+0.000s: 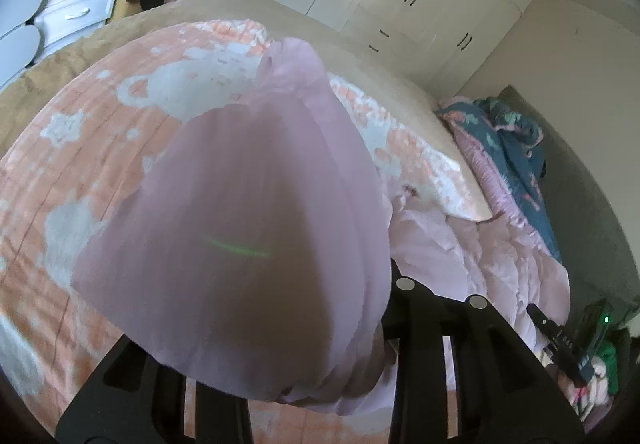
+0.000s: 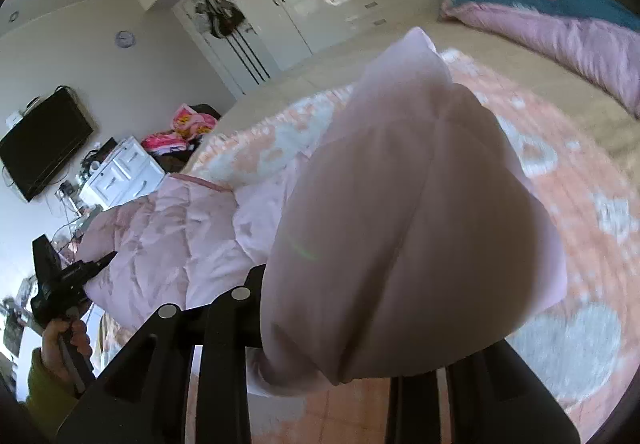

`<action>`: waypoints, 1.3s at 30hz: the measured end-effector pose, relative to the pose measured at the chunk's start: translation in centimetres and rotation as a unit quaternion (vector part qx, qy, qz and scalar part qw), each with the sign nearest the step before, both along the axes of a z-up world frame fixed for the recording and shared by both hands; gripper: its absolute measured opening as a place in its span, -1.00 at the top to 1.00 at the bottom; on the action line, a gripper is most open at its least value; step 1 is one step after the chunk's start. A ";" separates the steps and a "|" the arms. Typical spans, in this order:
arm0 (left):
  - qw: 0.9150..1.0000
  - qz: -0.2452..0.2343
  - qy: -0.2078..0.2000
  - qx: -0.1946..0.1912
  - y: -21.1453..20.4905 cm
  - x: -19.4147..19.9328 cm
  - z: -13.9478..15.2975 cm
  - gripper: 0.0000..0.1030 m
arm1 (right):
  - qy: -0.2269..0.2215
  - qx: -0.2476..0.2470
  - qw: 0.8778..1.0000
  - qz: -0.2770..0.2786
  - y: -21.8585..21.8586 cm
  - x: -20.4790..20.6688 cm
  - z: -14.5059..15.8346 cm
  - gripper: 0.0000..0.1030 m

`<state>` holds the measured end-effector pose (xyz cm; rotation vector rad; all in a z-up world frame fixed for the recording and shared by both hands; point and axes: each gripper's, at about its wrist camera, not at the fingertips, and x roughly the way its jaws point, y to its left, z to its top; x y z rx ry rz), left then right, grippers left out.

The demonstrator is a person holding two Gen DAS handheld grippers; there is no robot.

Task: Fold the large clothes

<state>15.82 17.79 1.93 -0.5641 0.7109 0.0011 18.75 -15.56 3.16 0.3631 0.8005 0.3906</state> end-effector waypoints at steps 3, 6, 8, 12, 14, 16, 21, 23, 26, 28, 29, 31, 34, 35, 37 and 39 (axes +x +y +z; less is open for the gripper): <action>1.000 0.000 0.010 0.008 -0.1 -0.8 -1.5 0.46 | 0.033 0.007 0.999 -0.022 -0.6 -0.7 -2.2 0.34; 1.000 0.005 0.018 0.010 0.1 -1.4 -3.0 0.38 | 0.062 0.023 0.997 -0.044 -1.3 -0.9 -4.0 0.19; 1.000 0.010 0.025 0.008 0.4 -1.8 -4.1 0.32 | 0.077 0.030 0.995 -0.052 -1.6 -1.3 -4.9 0.01; 0.999 0.017 0.030 0.006 0.7 -2.6 -5.1 0.06 | 0.107 0.050 0.990 -0.078 -2.4 -2.1 -5.9 -0.44; 0.999 0.020 0.034 0.011 0.7 -3.2 -5.2 -0.10 | 0.106 0.031 0.990 -0.091 -2.8 -3.0 -5.7 -0.61; 0.999 0.023 0.039 0.018 0.6 -3.9 -4.9 -0.26 | 0.102 0.015 0.990 -0.099 -2.8 -4.2 -4.9 -0.71; 0.998 0.012 0.033 0.043 -0.2 -6.3 -3.4 -0.74 | 0.066 -0.006 0.991 -0.116 -3.4 -7.5 -1.9 -0.89; 0.998 0.009 0.031 0.055 -0.8 -7.4 -2.8 -0.80 | 0.044 -0.020 0.992 -0.116 -3.4 -9.0 -0.4 -0.92; 0.998 0.002 0.017 0.064 -1.6 -9.1 -1.5 -0.82 | 0.010 -0.041 0.994 -0.103 -3.1 -11.1 1.9 -0.92; 0.998 -0.002 0.001 0.069 -2.1 -10.3 -0.3 -0.82 | -0.013 -0.054 0.994 -0.094 -2.8 -12.4 3.0 -0.92; 0.997 -0.004 -0.004 0.073 -2.5 -10.8 0.2 -0.82 | -0.024 -0.061 0.994 -0.090 -2.7 -13.3 3.7 -0.92; 0.996 -0.009 -0.011 0.084 -3.2 -11.8 1.3 -0.82 | -0.041 -0.068 0.994 -0.081 -2.2 -14.5 4.8 -0.92; 0.995 -0.014 -0.022 0.101 -4.6 -13.1 2.5 -0.82 | -0.073 -0.086 0.991 -0.067 -1.0 -16.6 6.6 -0.92; 0.994 -0.015 -0.024 0.105 -5.0 -13.5 2.7 -0.82 | -0.079 -0.091 0.991 -0.065 -0.9 -17.1 6.9 -0.92; 0.993 -0.018 -0.027 0.110 -6.0 -14.1 3.1 -0.82 | -0.092 -0.104 0.989 -0.059 -0.2 -18.0 7.6 -0.92; 0.993 -0.025 -0.030 0.115 -6.9 -14.7 3.3 -0.82 | -0.099 -0.117 0.987 -0.054 0.6 -19.0 7.9 -0.92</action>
